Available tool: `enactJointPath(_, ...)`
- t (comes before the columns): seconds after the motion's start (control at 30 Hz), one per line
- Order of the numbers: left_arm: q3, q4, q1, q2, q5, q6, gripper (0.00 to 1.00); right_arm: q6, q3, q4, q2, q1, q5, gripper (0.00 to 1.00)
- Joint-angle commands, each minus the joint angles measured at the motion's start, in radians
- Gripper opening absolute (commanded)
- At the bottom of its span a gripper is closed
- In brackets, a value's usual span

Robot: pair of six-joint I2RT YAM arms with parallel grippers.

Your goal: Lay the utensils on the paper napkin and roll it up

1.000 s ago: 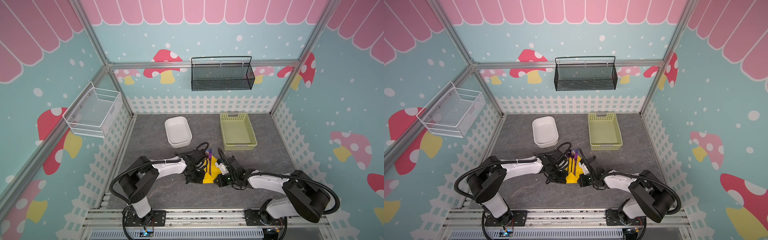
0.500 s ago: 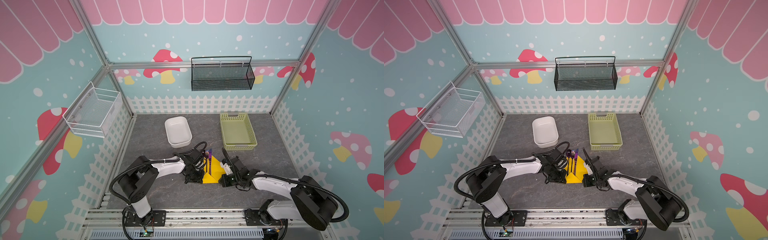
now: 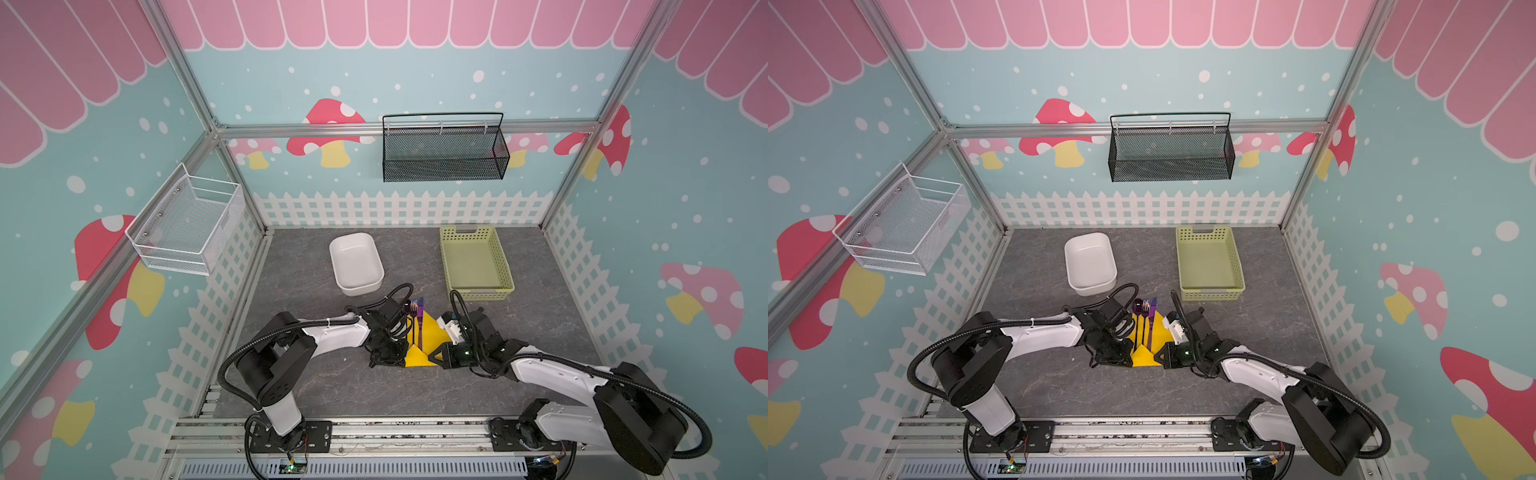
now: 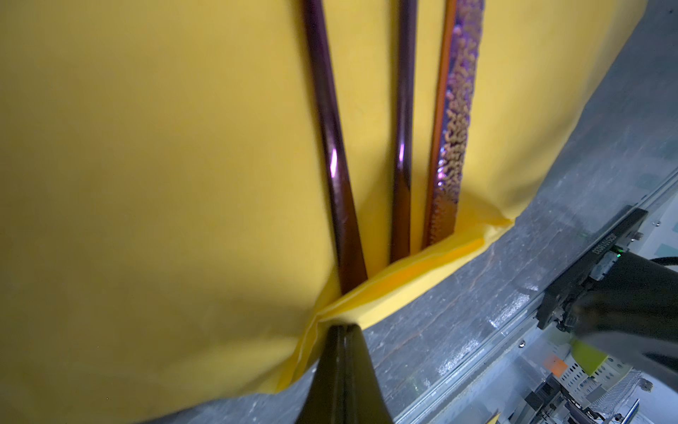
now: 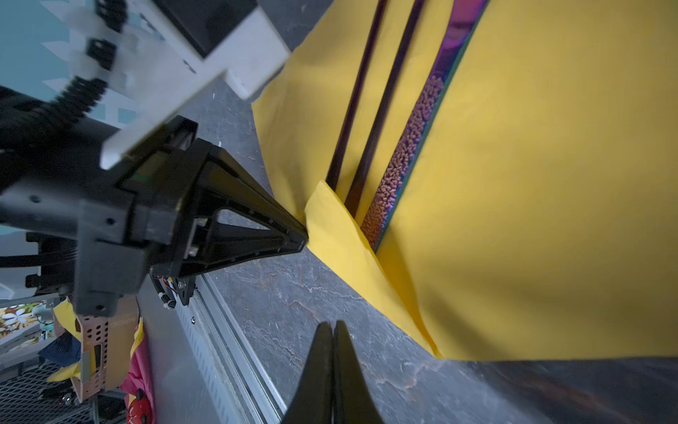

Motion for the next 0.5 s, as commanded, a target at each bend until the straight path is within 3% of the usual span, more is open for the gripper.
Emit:
enactJointPath(0.0, -0.022, -0.015, 0.0, -0.003, -0.056, -0.011, 0.0, 0.013, -0.006, 0.048, 0.061, -0.005, -0.051, 0.06)
enactJointPath(0.47, 0.096, -0.024, -0.005, -0.053, -0.005, -0.029, 0.0, -0.019, -0.005, 0.005, 0.178, -0.03, 0.007, 0.05)
